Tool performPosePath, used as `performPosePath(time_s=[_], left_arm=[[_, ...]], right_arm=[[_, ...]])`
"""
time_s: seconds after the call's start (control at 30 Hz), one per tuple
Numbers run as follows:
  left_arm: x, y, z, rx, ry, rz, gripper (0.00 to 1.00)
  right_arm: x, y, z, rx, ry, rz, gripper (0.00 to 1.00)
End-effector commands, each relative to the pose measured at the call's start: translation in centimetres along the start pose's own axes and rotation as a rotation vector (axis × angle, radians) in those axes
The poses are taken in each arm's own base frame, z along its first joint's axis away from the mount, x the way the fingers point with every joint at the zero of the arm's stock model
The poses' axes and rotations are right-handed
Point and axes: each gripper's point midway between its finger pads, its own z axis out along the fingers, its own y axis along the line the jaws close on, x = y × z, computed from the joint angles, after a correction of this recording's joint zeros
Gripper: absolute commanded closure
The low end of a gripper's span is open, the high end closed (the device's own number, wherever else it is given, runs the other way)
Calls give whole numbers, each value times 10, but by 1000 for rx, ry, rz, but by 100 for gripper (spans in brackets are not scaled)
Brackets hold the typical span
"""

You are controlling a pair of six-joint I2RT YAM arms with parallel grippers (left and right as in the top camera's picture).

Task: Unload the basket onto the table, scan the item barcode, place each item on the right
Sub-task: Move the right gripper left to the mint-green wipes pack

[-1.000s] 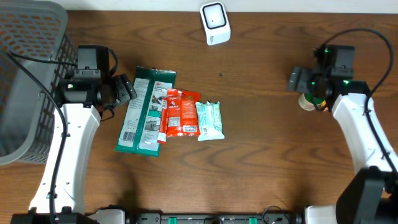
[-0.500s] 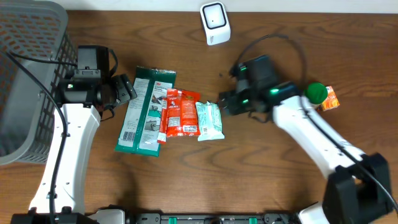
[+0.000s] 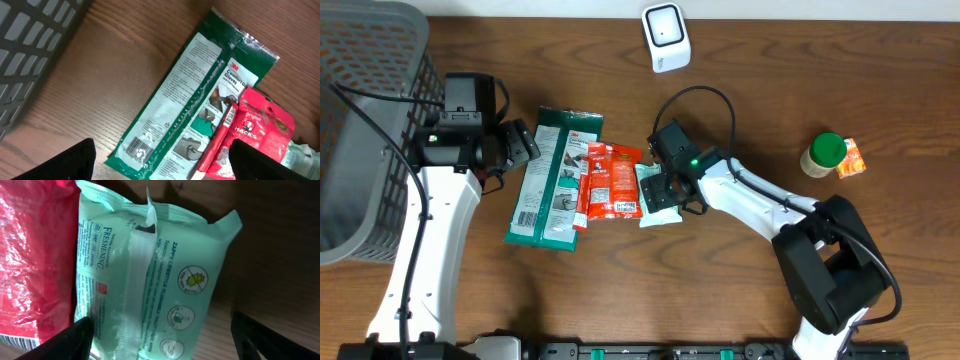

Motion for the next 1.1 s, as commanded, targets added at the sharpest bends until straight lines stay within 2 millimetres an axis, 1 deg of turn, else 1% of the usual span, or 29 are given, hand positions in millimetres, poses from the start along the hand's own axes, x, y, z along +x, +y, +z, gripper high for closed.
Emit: performPosePath(time_s=[0.0,0.13,0.2,0.4,0.47,0.57,0.63,0.73,0.83,0.87,0.9,0.97,1.0,1.07], left_arm=[[-3,1,-4,-1,-14,6,15],[-4,1,-4,-1,-15,6,15],[-3,1,-4,-1,-14,6,15],[-3,1,-4,-1,-14,6,15],[-3,1,-4,-1,-15,6,15],[-3,1,-4,-1,-14,6,15],[-3,1,-4,-1,-14,6,15],[-4,1,-4,-2,-15,6,15],[-4,1,-4,-1,-15,6,15],[-5,0,-5,1,-19,6,0],[-6,0,-5,4,-25,5,0],[-18,-6,-5,27,-73,-15,0],[-20,-7,-5,32,-83,-28,0],[-15,-9,-4,46,-61,-77,0]], right_arm=[[-8,-22,-3,110,-35,24,17],[-9,-22,-3,82,-29,39,14],[-11,-26,-6,83,-33,50,12],[-18,-51,-26,83,-48,120,11],[-22,-53,-35,33,-55,127,10],[-27,-46,-50,-88,-71,84,8],[-32,-49,-61,-131,-93,82,7],[-36,-56,-67,-158,-107,109,5],[-34,-57,-69,-207,-99,73,4],[-32,-57,-70,-220,-90,55,4],[-31,-58,-70,-225,-85,44,4],[-26,-60,-70,-229,-71,8,3],[-24,-62,-70,-227,-66,5,3],[-22,-65,-70,-224,-55,12,3]])
